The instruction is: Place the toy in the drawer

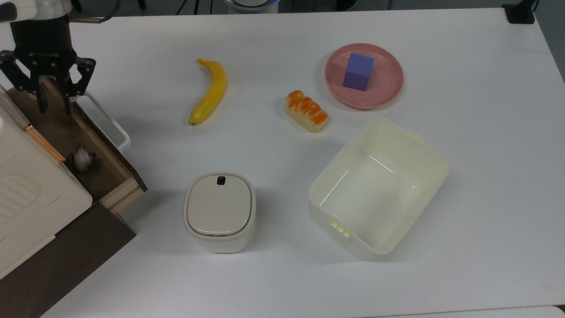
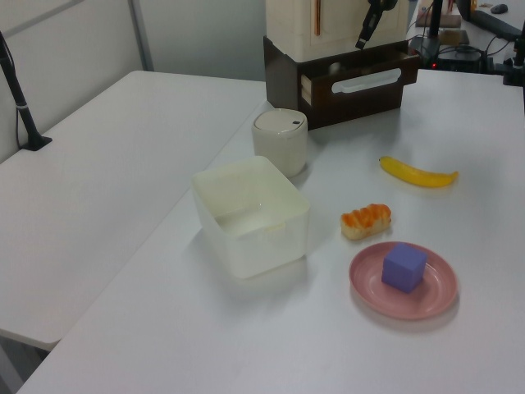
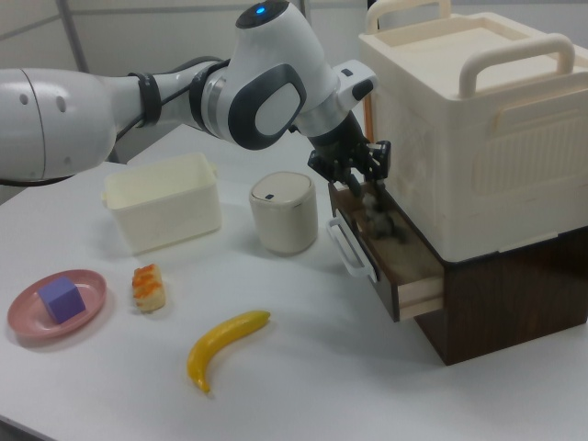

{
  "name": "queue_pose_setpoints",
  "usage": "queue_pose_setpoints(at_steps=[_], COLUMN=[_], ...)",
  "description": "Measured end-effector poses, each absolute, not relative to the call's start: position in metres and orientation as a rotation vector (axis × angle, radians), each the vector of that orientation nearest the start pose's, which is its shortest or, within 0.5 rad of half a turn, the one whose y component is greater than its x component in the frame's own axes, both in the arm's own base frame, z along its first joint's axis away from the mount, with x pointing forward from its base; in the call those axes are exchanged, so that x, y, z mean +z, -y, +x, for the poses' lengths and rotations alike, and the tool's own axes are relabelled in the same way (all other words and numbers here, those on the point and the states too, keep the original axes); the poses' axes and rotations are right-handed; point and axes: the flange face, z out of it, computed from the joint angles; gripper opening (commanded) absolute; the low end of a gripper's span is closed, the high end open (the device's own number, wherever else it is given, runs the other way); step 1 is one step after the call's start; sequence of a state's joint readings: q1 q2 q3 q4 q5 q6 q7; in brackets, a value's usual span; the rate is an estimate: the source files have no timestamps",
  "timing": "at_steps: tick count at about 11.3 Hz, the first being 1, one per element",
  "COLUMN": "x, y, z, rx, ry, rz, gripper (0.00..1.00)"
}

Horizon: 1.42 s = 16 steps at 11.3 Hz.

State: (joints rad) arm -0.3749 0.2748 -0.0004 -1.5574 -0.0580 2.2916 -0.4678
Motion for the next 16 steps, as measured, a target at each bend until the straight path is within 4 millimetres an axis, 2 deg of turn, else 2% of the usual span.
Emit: queue_pose_setpoints(at_steps=[2,4,5,7,8,9,13,14,16], x=[0.539,0.539,0.540,0.539,0.536,0.536,0.546,0.551,0.563], y=[0.249,0.234,0.217,0.175,0.148,0.126,0.035,0.020,0.007], z=[0.637,0.643,0.649,0.661,0.663,0.662,0.635,0.626,0.609], rx=[-0.673,-0.686,-0.698,-0.709,-0.648,-0.577,-0.215,-0.156,-0.083], ry=[0.207,0.192,0.143,-0.032,-0.117,-0.155,-0.171,-0.161,-0.148], rz=[-3.300,-3.280,-3.259,-3.193,-3.164,-3.153,-3.162,-3.167,-3.177], gripper=[0.67,0.67,0.71,0.88,0.97,1.00,1.00,1.00,1.00])
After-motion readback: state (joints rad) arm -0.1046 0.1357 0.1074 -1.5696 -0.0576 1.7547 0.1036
